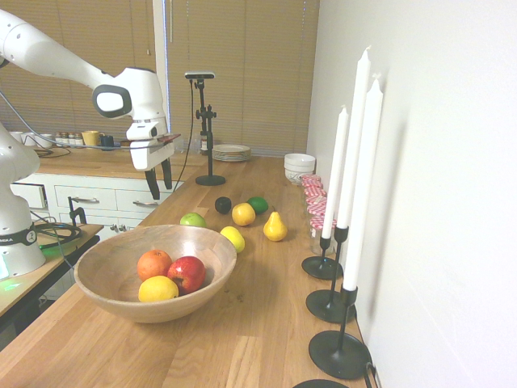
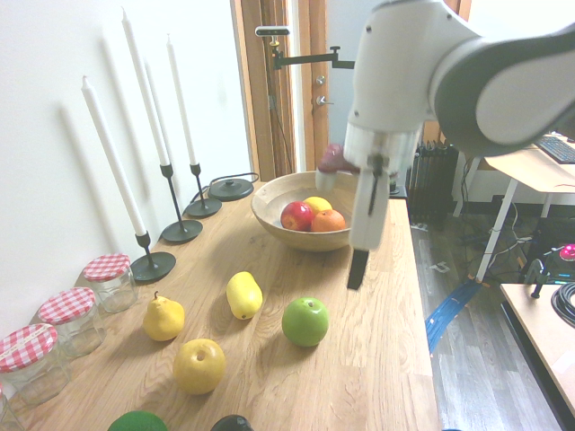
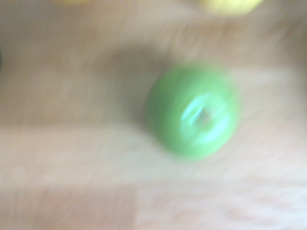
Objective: Take orange out of the basket
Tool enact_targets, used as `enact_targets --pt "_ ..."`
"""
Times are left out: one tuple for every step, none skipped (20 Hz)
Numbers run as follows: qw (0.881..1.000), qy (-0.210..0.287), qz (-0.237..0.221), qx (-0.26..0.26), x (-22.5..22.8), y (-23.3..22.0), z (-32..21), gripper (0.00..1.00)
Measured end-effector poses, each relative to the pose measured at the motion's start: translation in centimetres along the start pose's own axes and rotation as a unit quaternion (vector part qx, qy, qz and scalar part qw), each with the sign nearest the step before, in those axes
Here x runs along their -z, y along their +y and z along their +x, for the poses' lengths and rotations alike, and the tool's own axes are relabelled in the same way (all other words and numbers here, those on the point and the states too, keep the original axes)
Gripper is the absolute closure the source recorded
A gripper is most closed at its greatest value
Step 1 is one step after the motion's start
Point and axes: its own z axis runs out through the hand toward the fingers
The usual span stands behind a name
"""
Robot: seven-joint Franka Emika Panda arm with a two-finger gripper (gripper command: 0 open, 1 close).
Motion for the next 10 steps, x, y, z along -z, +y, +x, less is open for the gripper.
enact_targets --pt "1.0 0.003 0.003 -0.008 0.8 0.2 1.1 0.0" --pt "1.0 0.006 0.005 -0.017 1.5 0.4 2.2 0.0" --pt "1.0 0.008 0.007 -0.028 2.1 0.8 3.5 0.0" --pt "0.999 0.011 0.009 -0.039 2.7 1.2 4.7 0.0" --pt "0.998 0.013 0.011 -0.054 3.3 2.0 6.1 0.0" --pt "0.997 0.015 0.013 -0.069 3.9 2.9 7.5 0.0" --pt "0.996 0.017 0.016 -0.084 4.4 4.0 8.8 0.0" --pt "0.995 0.017 0.018 -0.098 4.8 5.4 10.3 0.0" --pt "0.994 0.018 0.02 -0.11 5.2 6.7 11.6 0.0" --pt "0.992 0.017 0.022 -0.121 5.5 8.1 12.8 0.0"
